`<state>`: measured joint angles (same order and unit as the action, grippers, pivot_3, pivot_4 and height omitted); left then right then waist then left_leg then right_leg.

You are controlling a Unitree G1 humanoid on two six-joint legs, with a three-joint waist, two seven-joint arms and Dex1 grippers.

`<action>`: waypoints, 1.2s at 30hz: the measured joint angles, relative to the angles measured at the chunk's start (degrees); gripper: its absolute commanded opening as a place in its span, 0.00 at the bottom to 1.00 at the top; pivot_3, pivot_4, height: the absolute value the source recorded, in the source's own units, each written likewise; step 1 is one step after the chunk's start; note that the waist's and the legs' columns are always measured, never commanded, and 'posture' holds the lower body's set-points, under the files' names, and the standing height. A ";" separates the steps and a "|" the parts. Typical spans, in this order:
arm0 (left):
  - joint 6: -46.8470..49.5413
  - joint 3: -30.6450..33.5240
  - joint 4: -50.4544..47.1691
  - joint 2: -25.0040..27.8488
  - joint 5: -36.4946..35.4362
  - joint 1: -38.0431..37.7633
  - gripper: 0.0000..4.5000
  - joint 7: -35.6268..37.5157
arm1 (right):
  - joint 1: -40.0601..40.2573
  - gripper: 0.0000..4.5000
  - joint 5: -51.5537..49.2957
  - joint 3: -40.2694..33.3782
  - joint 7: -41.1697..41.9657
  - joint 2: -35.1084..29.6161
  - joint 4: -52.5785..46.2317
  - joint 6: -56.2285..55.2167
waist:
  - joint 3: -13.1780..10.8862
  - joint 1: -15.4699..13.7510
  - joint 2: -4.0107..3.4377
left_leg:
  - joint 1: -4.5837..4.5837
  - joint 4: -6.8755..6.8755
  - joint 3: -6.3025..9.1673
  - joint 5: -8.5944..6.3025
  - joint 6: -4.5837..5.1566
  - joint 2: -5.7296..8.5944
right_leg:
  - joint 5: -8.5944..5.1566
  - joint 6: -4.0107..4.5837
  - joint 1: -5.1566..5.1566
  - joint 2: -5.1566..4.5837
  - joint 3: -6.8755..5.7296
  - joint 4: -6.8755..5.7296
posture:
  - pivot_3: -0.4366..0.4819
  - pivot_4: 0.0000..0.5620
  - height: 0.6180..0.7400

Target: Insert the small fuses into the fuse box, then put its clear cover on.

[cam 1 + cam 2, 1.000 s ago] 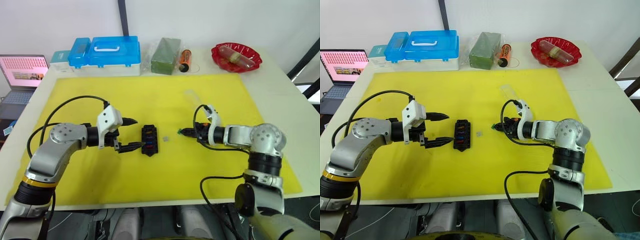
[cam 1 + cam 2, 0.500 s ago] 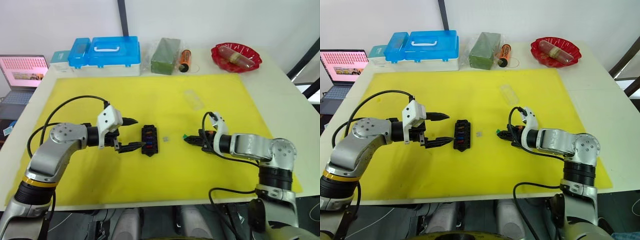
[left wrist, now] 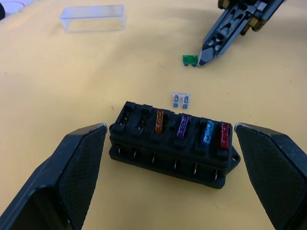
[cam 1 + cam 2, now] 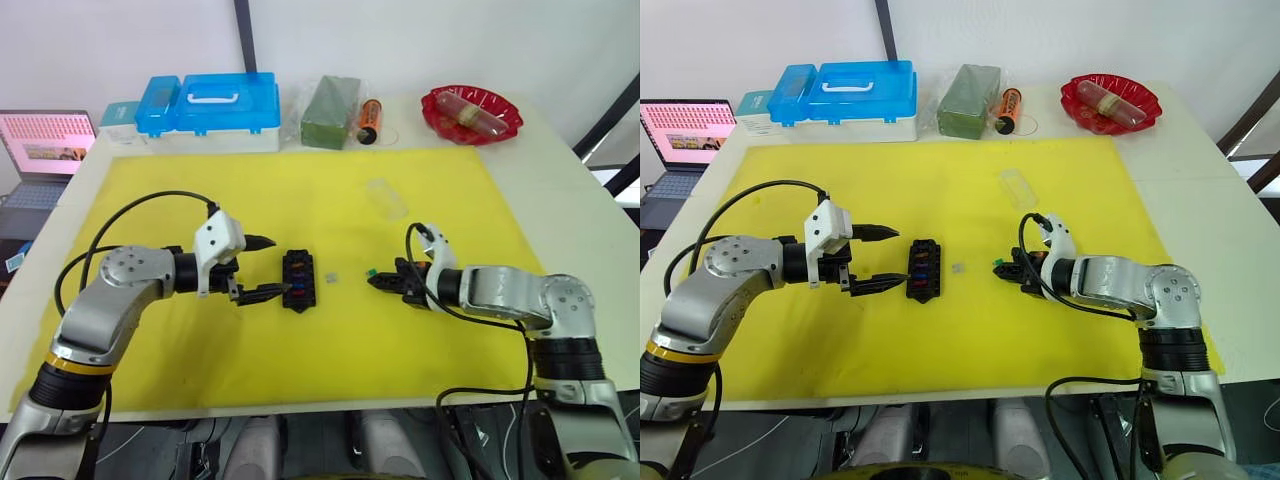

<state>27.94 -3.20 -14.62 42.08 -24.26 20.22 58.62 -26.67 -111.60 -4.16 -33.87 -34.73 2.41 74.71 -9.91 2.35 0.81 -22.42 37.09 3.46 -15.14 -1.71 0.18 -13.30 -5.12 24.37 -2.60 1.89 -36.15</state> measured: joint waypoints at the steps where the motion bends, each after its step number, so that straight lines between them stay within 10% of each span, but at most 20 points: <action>1: 0.00 0.00 0.00 0.00 0.00 -0.01 1.00 0.00 | -0.19 0.01 0.01 0.70 1.75 -1.36 -0.12 0.61 | 0.00 -0.01 0.00 | 0.00 0.00 0.00 0.00 0.00 0.00 | 0.00 0.00 0.00 0.00 0.00 0.01 | 0.48 0.27 1.00; 7: 0.00 0.02 0.00 0.18 -0.01 0.01 1.00 0.08 | -2.15 0.13 1.79 2.85 14.82 -10.18 -6.32 3.07 | -0.01 -0.06 0.01 | 0.00 0.00 0.00 -0.01 0.01 -0.01 | -0.01 0.01 0.00 0.02 0.00 0.04 | 0.48 0.27 1.00; 17: 0.00 0.01 0.01 0.20 -0.04 0.49 1.00 1.07 | 2.21 0.89 25.02 2.60 37.25 -11.41 -12.08 -3.29 | -0.01 -0.53 0.03 | -0.01 0.02 -0.02 -0.01 0.01 -0.01 | -0.01 -0.01 0.00 0.00 0.00 0.06 | 0.48 0.27 1.00; 36: -0.01 -0.24 0.92 0.07 0.01 2.05 1.00 1.56 | 4.55 0.89 31.56 -6.59 44.95 0.17 0.37 -1.75 | -0.01 -1.23 0.04 | 0.03 0.04 -0.07 -0.01 0.01 -0.01 | 0.00 -0.01 -0.01 0.03 0.05 0.03 | 0.48 0.27 1.00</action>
<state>27.93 -3.44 -13.70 42.15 -24.26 22.27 60.18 -22.13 -80.04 -10.75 11.08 -34.56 2.78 72.96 -9.91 1.11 0.85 -22.39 37.13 3.39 -15.14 -1.70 0.17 -13.30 -5.13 24.37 -2.57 1.94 -36.12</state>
